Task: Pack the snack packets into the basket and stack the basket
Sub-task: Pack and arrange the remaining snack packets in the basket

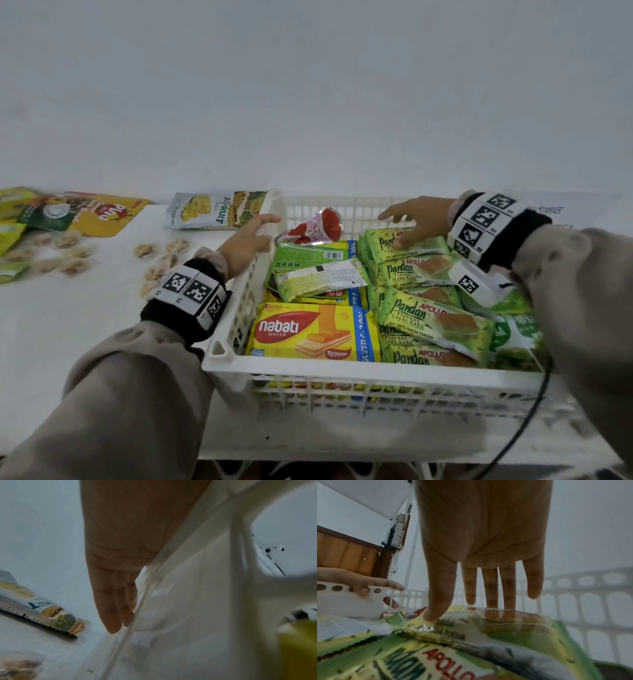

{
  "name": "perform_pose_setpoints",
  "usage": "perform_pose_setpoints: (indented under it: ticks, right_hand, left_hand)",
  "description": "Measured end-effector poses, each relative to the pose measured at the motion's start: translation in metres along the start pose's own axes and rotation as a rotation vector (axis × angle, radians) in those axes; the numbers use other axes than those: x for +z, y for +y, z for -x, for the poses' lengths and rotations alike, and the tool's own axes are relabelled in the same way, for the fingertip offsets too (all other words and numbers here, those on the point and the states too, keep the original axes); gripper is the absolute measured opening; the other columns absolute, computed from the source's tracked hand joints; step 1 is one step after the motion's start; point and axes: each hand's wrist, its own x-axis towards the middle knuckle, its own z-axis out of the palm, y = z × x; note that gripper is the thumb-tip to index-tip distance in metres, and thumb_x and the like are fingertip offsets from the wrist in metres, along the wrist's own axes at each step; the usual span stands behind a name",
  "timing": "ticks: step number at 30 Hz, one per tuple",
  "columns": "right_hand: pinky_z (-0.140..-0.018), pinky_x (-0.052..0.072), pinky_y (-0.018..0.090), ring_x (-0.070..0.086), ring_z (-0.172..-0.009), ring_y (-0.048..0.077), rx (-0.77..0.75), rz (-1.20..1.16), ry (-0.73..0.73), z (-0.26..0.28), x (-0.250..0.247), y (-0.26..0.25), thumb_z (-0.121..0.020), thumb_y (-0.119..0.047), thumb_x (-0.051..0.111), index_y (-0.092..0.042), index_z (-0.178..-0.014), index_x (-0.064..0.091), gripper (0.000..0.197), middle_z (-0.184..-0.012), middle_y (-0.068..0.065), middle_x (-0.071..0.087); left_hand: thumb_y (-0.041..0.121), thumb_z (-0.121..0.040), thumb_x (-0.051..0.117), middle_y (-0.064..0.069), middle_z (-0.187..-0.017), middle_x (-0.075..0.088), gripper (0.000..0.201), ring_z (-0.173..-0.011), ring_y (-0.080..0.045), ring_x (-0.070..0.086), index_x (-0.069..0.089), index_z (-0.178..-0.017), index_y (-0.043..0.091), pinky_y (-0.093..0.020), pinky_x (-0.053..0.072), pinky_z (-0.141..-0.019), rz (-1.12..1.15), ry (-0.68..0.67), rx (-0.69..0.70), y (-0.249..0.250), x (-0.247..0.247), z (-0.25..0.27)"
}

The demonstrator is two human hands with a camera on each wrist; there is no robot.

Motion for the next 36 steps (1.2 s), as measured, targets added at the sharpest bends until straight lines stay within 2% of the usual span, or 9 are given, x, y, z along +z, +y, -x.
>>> perform_pose_setpoints:
  ticks: [4,10,16,22,25,27,32,36]
  right_hand:
    - [-0.105,0.031,0.033,0.045,-0.124,0.023,0.038,0.015,-0.059,0.000,0.009,0.011,-0.083,-0.027,0.067,-0.021,-0.140,0.036,0.065,-0.137,0.003,0.047]
    - [-0.101,0.035,0.035,0.049,-0.117,0.023,0.020,0.012,0.029,-0.011,0.019,0.013,-0.086,-0.026,0.064,-0.019,-0.130,0.045,0.049,-0.129,0.003,0.054]
    - [-0.099,0.038,0.037,0.050,-0.118,0.023,0.043,0.123,0.159,-0.016,0.016,0.004,-0.088,-0.032,0.059,-0.023,-0.134,0.042,0.050,-0.132,0.002,0.053]
    - [-0.090,0.045,0.034,0.054,-0.110,0.020,0.040,0.222,0.234,-0.011,0.011,0.001,-0.086,-0.040,0.059,-0.024,-0.136,0.041,0.056,-0.122,0.001,0.058]
    - [-0.094,0.044,0.036,0.048,-0.120,0.021,0.040,0.313,0.225,-0.006,0.012,0.000,-0.085,-0.044,0.060,-0.025,-0.139,0.037,0.062,-0.131,0.003,0.049]
    - [-0.097,0.042,0.036,0.046,-0.122,0.021,0.039,0.280,0.224,-0.003,0.012,0.000,-0.084,-0.042,0.062,-0.027,-0.139,0.037,0.062,-0.133,0.003,0.046]
    - [-0.093,0.040,0.033,0.050,-0.115,0.020,0.019,0.190,0.158,-0.001,0.013,0.001,-0.084,-0.025,0.064,-0.028,-0.133,0.045,0.053,-0.128,0.001,0.054]
    - [-0.095,0.038,0.031,0.049,-0.117,0.020,-0.005,0.188,0.161,0.000,0.013,0.000,-0.087,-0.020,0.059,-0.026,-0.134,0.044,0.049,-0.129,0.001,0.054]
  left_hand:
    - [-0.008,-0.088,0.035,-0.012,-0.145,0.030,0.050,-0.130,-0.032,0.034,0.039,-0.132,0.015,-0.042,0.031,-0.105,-0.029,0.020,0.029,-0.001,0.001,-0.001]
    - [-0.008,-0.088,0.035,-0.010,-0.146,0.029,0.050,-0.130,-0.032,0.033,0.039,-0.132,0.016,-0.043,0.030,-0.106,-0.019,0.021,0.029,-0.002,0.000,-0.002]
    - [-0.008,-0.087,0.035,-0.009,-0.147,0.028,0.050,-0.130,-0.034,0.034,0.039,-0.131,0.016,-0.044,0.032,-0.104,-0.019,0.012,0.037,-0.003,0.000,-0.002]
    - [-0.008,-0.087,0.035,-0.009,-0.148,0.027,0.051,-0.134,-0.025,0.027,0.039,-0.132,0.015,-0.031,0.026,-0.102,-0.036,0.014,0.043,-0.003,0.000,-0.002]
    - [-0.008,-0.088,0.035,-0.010,-0.147,0.028,0.050,-0.133,-0.026,0.029,0.039,-0.132,0.015,-0.036,0.027,-0.106,-0.021,0.014,0.040,-0.003,0.000,-0.002]
    - [-0.008,-0.088,0.035,-0.010,-0.147,0.028,0.050,-0.132,-0.027,0.030,0.039,-0.132,0.016,-0.039,0.028,-0.107,-0.016,0.014,0.038,-0.002,-0.001,-0.001]
    - [-0.008,-0.089,0.035,-0.011,-0.147,0.028,0.049,-0.132,-0.029,0.031,0.039,-0.132,0.015,-0.041,0.028,-0.107,-0.015,0.003,0.043,-0.002,-0.001,-0.001]
    - [-0.008,-0.089,0.035,-0.012,-0.147,0.028,0.049,-0.131,-0.031,0.033,0.039,-0.132,0.016,-0.046,0.030,-0.109,0.000,-0.004,0.035,-0.003,-0.001,-0.001]
